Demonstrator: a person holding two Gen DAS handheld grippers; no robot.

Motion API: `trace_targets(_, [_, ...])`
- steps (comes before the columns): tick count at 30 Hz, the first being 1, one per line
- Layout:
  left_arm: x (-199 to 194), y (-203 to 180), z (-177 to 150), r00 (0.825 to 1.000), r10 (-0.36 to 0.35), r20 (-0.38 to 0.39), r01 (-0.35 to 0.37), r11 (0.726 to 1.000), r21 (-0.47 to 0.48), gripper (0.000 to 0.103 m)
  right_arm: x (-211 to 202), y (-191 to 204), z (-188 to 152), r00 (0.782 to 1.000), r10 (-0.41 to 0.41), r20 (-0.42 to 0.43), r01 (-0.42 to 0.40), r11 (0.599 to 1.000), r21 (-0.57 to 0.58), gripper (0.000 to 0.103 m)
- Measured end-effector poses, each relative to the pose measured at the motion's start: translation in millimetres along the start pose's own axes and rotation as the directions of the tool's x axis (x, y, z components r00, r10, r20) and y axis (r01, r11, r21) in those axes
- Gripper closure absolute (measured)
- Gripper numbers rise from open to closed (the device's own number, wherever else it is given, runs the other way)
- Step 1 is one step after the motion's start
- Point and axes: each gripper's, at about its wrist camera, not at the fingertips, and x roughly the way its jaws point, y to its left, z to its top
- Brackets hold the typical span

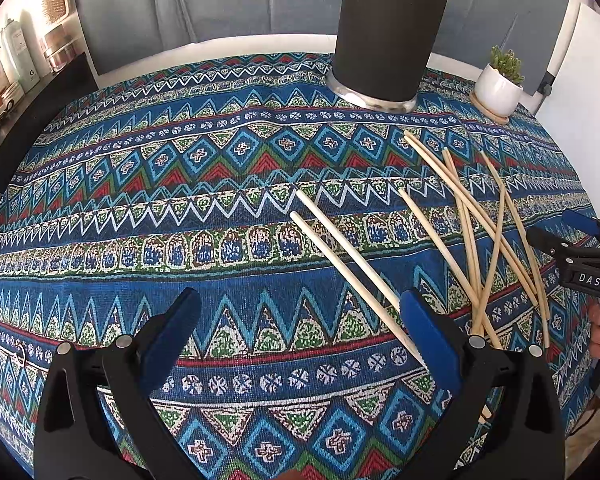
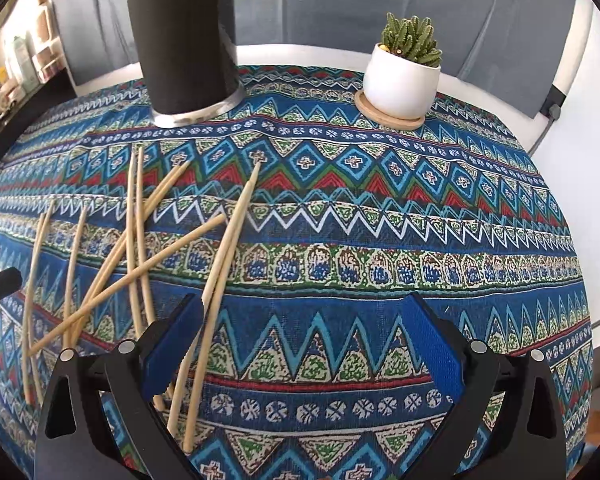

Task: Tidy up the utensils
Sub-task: 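Lower the right tool onto a chopstick and close its fingers on it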

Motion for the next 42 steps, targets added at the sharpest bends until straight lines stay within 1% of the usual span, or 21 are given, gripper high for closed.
trace_targets(2, [6.7, 0.1, 0.8, 1.0, -0.007, -0.015, 0.007, 1.0, -0.006, 0.006, 2.4, -2.0, 0.4, 1.0, -0.004, -0.006, 0.004, 1.0, -0.002, 0.008])
trace_targets(4, [10.8, -0.6, 2.6, 1.0, -0.018, -0.024, 0.017, 1.0, -0.013, 0.006, 3.6, -4.1, -0.5, 1.0, 0.012, -0.001, -0.012, 1.0, -0.001, 0.008])
trace_targets(5, [11.6, -0.8, 2.2, 1.0, -0.01, -0.029, 0.01, 1.0, -0.011, 0.006, 4.9, -3.9, 0.6, 1.0, 0.017, -0.01, -0.017, 1.0, -0.001, 0.008])
trace_targets(8, [12.1, -0.2, 0.3, 1.0, 0.014, -0.018, -0.014, 1.0, -0.007, 0.006, 6.9, -2.9, 0.7, 1.0, 0.022, -0.009, -0.022, 1.0, 0.007, 0.008])
trace_targets(10, [10.3, 2.5, -2.0, 1.0, 0.015, -0.007, -0.015, 1.0, -0.009, 0.005, 8.2, -2.6, 1.4, 1.0, 0.03, 0.0, -0.03, 0.999, -0.011, 0.008])
trace_targets(13, [7.5, 6.9, -5.2, 1.0, 0.016, -0.003, -0.016, 1.0, -0.011, 0.005, 11.1, -9.3, 1.2, 0.997, 0.078, 0.0, -0.078, 0.997, 0.016, 0.008])
trace_targets(17, [5.3, 12.5, -8.5, 1.0, 0.019, 0.0, -0.019, 1.0, -0.004, 0.004, 10.4, -14.5, 2.5, 0.997, 0.077, -0.001, -0.077, 0.997, 0.005, 0.008])
trace_targets(18, [5.2, 12.9, -9.3, 1.0, 0.023, 0.004, -0.023, 1.0, 0.002, 0.004, 10.3, -13.9, 2.3, 0.997, 0.076, 0.006, -0.076, 0.997, 0.002, 0.008])
trace_targets(19, [7.1, 11.8, -9.8, 0.998, 0.059, -0.009, -0.059, 0.998, 0.017, 0.004, 9.9, -13.7, 1.8, 0.997, 0.076, 0.013, -0.076, 0.997, -0.002, 0.008])
trace_targets(20, [5.2, 10.7, -10.6, 0.998, 0.066, 0.007, -0.067, 0.997, 0.034, 0.004, 9.9, -13.0, 2.1, 0.997, 0.077, 0.015, -0.077, 0.997, -0.004, 0.008])
trace_targets(22, [3.4, 12.1, -10.8, 0.999, 0.044, 0.024, -0.045, 0.998, 0.048, 0.004, 9.8, -12.8, 3.4, 0.996, 0.083, 0.01, -0.083, 0.997, -0.008, 0.007])
trace_targets(26, [-1.1, 17.1, -12.2, 0.998, 0.021, 0.053, -0.025, 0.997, 0.074, 0.004, 10.3, -14.8, 2.1, 0.992, 0.117, 0.036, -0.115, 0.992, -0.052, 0.007])
trace_targets(28, [-3.8, 18.9, -13.0, 0.999, 0.024, 0.042, -0.027, 0.997, 0.07, 0.004, 10.5, -15.8, 2.3, 0.99, 0.132, 0.041, -0.128, 0.989, -0.072, 0.007])
trace_targets(30, [-3.0, 20.1, -7.3, 1.0, 0.026, 0.003, -0.026, 0.998, 0.063, 0.005, 11.3, -15.8, 4.0, 0.989, 0.142, 0.039, -0.138, 0.987, -0.082, 0.007])
trace_targets(32, [-1.5, 22.5, -1.2, 0.999, 0.033, -0.038, -0.031, 0.999, 0.037, 0.006, 11.5, -15.6, 4.1, 0.989, 0.142, 0.043, -0.138, 0.987, -0.083, 0.007])
trace_targets(34, [-1.5, 23.1, 3.5, 0.998, 0.033, -0.046, -0.033, 0.999, 0.006, 0.006, 11.0, -14.9, 3.7, 0.99, 0.135, 0.043, -0.131, 0.989, -0.072, 0.007])
trace_targets(35, [-0.7, 22.2, 7.6, 0.998, 0.029, -0.054, -0.029, 1.0, -0.003, 0.006, 10.8, -14.0, 3.5, 0.991, 0.129, 0.043, -0.126, 0.99, -0.067, 0.007])
trace_targets(37, [0.5, 18.6, 14.9, 0.998, -0.003, -0.064, 0.003, 1.0, -0.013, 0.006, 10.5, -12.9, 3.6, 0.992, 0.122, 0.036, -0.119, 0.991, -0.059, 0.007])
trace_targets(40, [4.7, 11.4, 27.2, 0.996, -0.011, -0.084, 0.009, 1.0, -0.029, 0.006, 11.2, -11.4, 4.9, 0.993, 0.117, 0.023, -0.116, 0.992, -0.054, 0.007])
trace_targets(41, [6.7, 7.3, 29.8, 0.996, 0.0, -0.084, -0.001, 1.0, -0.02, 0.006, 11.0, -11.1, 4.4, 0.993, 0.117, 0.021, -0.116, 0.992, -0.054, 0.007])
trace_targets(42, [10.6, 2.0, 32.1, 0.996, 0.031, -0.082, -0.032, 1.0, 0.0, 0.006, 11.5, -10.9, 4.9, 0.993, 0.116, 0.02, -0.115, 0.992, -0.054, 0.007])
